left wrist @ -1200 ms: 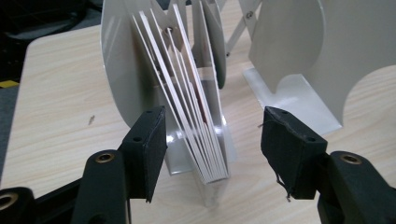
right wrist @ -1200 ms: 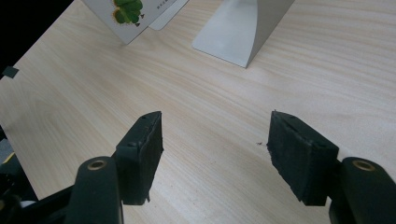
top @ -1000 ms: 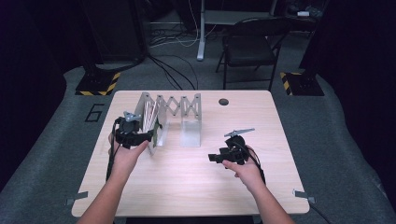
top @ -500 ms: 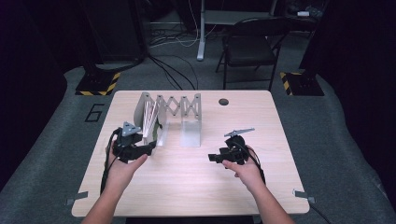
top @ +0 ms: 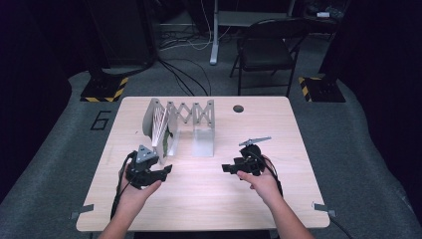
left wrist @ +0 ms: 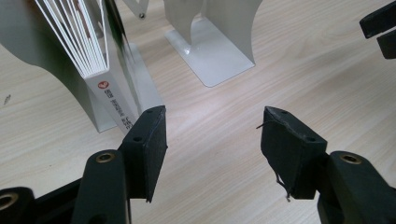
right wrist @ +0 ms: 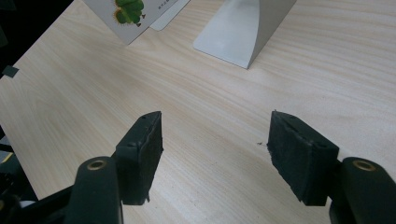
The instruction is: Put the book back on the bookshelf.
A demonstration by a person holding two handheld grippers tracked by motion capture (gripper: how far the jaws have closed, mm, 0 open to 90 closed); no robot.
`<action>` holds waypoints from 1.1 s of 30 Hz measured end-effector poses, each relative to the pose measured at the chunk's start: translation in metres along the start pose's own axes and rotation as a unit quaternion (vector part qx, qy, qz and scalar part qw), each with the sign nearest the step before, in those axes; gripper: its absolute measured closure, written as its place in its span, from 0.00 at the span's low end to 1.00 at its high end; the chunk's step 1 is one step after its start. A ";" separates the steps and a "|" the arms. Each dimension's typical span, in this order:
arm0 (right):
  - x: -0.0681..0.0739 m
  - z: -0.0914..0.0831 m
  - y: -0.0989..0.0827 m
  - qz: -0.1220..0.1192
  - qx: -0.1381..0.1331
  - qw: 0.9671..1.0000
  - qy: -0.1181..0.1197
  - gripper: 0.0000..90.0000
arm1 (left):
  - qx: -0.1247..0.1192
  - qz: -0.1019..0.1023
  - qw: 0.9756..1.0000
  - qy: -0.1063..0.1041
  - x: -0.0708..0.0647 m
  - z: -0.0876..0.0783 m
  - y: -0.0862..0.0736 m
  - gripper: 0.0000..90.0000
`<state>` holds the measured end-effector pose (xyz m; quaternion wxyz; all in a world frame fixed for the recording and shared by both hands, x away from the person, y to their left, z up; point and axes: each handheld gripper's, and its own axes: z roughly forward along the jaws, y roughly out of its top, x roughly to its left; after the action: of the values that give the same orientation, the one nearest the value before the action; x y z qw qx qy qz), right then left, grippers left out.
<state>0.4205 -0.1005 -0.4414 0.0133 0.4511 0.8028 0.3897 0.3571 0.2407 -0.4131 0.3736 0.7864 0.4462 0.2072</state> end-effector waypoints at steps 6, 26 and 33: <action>0.000 0.001 0.000 0.002 0.002 1.000 -0.001 0.39 | -0.007 0.005 1.000 -0.003 0.000 -0.001 -0.008 0.45; -0.001 0.004 -0.003 0.008 0.009 1.000 -0.003 0.39 | -0.007 0.025 0.999 -0.023 -0.002 0.013 -0.046 0.45; -0.004 0.009 -0.005 0.002 0.013 1.000 -0.010 0.39 | 0.020 0.052 0.998 -0.014 0.007 0.024 -0.061 0.45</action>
<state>0.4225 -0.0998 -0.4523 0.0146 0.4569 0.8066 0.3747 0.3431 0.2565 -0.4753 0.3527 0.8186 0.4034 0.2068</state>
